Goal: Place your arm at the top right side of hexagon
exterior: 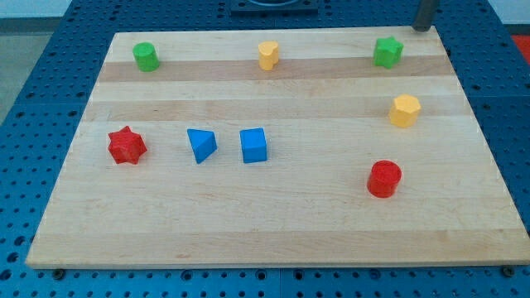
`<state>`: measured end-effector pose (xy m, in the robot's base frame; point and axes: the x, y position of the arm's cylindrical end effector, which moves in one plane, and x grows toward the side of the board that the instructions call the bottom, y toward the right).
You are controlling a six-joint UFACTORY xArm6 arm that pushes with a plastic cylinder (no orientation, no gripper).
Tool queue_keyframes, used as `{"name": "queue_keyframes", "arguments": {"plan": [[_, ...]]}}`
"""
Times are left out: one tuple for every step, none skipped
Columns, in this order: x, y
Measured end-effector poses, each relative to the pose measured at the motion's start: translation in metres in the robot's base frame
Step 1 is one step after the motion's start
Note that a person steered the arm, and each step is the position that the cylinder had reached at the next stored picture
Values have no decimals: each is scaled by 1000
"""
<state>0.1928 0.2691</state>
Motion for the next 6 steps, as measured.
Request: {"name": "queue_keyframes", "arguments": {"plan": [[6,2],[90,35],[92,36],[150,36],[154,27],[167,-18]]}}
